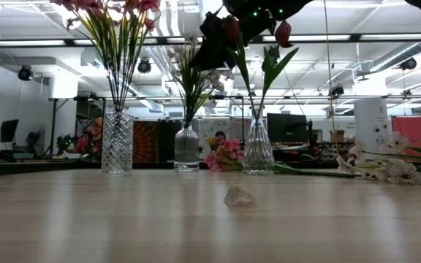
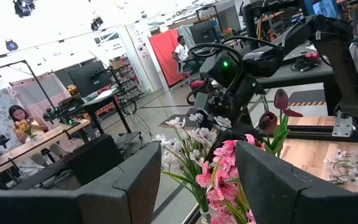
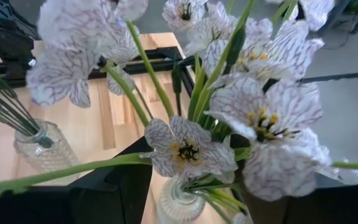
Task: Sort flowers into vase by color
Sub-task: Put the top white flower into the top transparent vase
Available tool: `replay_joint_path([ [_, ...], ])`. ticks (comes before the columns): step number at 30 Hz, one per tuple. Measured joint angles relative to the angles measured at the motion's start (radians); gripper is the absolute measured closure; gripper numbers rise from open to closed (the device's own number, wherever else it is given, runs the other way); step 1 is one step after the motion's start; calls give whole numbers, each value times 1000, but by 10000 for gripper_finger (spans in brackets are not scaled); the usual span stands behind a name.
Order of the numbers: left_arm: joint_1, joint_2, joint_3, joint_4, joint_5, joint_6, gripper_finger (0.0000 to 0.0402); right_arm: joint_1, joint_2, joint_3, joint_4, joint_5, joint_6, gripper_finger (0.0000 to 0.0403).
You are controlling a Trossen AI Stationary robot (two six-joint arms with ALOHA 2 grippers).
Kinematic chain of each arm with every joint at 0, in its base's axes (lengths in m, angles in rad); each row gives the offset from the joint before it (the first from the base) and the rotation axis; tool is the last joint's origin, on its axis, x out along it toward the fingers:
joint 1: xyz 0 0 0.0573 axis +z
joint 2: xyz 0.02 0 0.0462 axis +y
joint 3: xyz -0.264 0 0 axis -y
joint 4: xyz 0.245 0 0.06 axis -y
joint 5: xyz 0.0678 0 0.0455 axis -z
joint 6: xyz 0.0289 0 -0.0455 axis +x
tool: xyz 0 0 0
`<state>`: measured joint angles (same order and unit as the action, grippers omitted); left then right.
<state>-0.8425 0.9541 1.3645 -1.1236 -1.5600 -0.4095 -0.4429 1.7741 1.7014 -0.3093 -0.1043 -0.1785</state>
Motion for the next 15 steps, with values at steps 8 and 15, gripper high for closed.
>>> replay_joint_path([
  [8, 0, 0, 0, 0, 0, 0, 212, 0, 12, 1, -7, 2, 12, 227],
  [15, 0, 0, 0, 0, 0, 0, 212, 0, 13, 1, 0, 2, 6, 310],
])
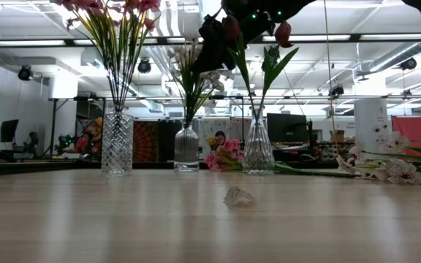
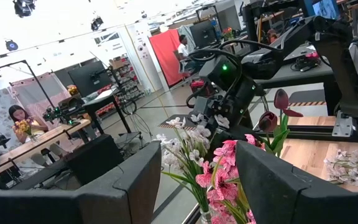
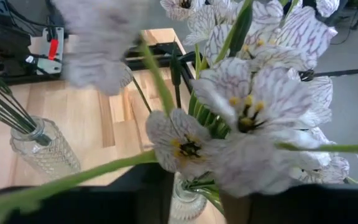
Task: Sort flowers into vase by color
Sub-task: Put the top white flower into the top transparent vase
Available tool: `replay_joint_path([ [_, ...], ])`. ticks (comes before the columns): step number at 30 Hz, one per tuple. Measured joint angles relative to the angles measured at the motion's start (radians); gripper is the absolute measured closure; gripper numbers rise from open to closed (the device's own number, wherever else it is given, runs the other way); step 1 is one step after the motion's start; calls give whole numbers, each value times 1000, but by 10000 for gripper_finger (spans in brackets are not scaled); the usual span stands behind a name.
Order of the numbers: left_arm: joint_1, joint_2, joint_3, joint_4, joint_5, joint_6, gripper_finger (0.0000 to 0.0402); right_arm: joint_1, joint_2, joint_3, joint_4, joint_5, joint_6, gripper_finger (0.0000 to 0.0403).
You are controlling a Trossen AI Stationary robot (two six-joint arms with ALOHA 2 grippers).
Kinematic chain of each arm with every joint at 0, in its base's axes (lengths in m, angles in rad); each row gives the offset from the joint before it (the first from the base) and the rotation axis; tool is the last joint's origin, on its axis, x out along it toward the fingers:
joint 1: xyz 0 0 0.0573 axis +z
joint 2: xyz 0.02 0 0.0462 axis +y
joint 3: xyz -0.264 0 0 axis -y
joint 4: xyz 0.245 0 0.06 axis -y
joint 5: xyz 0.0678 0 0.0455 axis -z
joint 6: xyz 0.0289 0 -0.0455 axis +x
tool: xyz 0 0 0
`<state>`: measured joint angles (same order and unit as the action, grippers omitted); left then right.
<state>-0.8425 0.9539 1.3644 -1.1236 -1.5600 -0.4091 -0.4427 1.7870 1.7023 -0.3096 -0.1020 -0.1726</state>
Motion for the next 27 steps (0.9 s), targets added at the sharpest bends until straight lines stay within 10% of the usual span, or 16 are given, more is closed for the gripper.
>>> replay_joint_path([
  [8, 0, 0, 0, 0, 0, 0, 212, 0, 0, 0, 0, -1, -11, 387],
  [27, 0, 0, 0, 0, 0, 0, 212, 0, 1, -8, 5, -2, -11, 390],
])
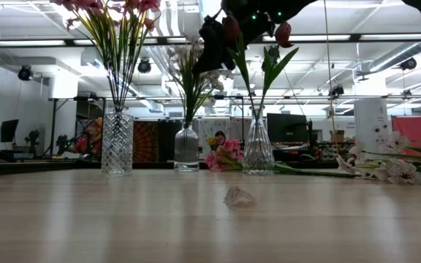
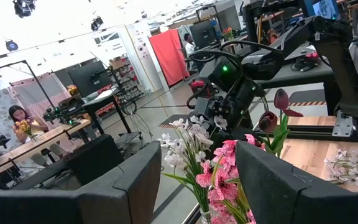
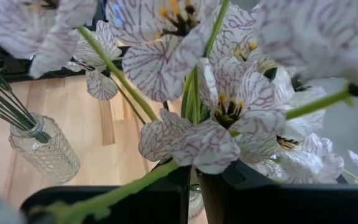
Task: Sort flowers into vase by color
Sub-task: Put the top white flower into the top transparent vase
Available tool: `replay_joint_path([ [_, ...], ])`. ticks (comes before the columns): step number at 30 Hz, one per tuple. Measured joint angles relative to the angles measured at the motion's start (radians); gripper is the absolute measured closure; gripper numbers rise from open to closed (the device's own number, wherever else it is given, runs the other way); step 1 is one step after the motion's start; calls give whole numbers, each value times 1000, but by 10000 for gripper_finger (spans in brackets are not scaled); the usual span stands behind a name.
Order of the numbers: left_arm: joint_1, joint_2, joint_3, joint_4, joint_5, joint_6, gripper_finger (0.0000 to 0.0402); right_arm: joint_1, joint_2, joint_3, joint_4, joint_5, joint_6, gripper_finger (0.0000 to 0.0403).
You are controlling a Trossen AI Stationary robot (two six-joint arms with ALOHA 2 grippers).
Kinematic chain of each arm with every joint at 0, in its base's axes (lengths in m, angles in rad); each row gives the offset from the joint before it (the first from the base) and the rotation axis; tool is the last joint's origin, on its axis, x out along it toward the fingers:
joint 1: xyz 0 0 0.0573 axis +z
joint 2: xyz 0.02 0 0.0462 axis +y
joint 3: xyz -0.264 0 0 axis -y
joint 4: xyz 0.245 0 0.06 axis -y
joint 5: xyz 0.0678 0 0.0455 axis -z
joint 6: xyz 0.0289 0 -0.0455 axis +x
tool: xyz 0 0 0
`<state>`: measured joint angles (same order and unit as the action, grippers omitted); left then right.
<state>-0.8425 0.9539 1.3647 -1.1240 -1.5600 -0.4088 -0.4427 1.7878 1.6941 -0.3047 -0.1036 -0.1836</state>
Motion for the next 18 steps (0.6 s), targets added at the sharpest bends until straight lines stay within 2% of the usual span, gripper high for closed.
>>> replay_joint_path([
  [18, 0, 0, 0, 0, 0, 0, 212, 0, 39, -13, 1, 0, -3, 390],
])
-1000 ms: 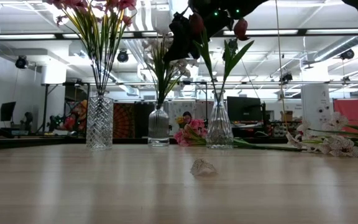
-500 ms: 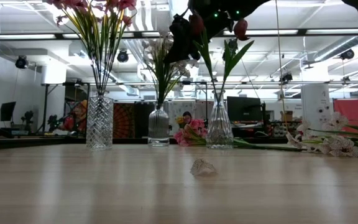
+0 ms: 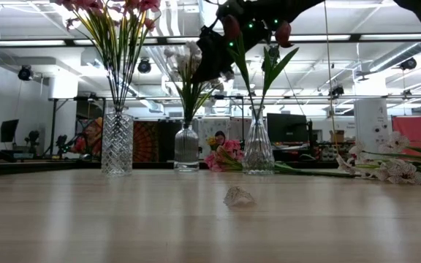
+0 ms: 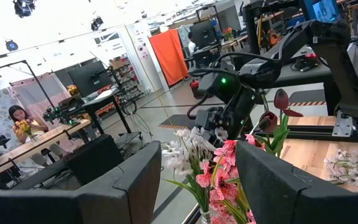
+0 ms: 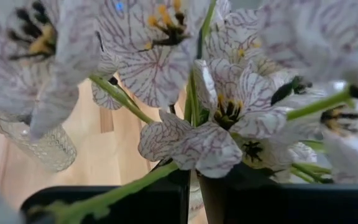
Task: Sort flowers into vase by color
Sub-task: Put the top white flower into the top transparent vase
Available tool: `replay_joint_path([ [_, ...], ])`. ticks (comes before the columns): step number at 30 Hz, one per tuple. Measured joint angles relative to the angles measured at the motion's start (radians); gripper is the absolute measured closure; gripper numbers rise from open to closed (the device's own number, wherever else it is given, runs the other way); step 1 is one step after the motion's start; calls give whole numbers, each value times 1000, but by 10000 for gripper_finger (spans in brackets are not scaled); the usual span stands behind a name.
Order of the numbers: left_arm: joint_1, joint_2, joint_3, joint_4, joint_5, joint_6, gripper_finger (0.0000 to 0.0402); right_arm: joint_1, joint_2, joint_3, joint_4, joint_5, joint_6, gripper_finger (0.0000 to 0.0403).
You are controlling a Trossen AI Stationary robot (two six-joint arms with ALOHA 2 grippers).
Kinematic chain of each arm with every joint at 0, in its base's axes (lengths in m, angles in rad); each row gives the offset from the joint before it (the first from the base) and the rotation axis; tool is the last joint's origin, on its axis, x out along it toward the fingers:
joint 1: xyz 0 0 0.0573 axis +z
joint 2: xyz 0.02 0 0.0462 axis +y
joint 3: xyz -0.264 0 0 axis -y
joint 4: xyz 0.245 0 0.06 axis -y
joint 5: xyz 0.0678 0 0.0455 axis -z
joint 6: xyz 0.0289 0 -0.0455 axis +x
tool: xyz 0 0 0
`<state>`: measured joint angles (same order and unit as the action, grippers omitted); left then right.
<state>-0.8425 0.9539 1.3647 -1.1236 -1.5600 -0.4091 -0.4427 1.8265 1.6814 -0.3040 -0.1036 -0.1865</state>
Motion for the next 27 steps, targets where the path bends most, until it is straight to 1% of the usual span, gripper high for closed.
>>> replay_joint_path([
  [27, 0, 0, 0, 0, 0, 0, 212, -1, 37, 0, 4, 0, -9, 390],
])
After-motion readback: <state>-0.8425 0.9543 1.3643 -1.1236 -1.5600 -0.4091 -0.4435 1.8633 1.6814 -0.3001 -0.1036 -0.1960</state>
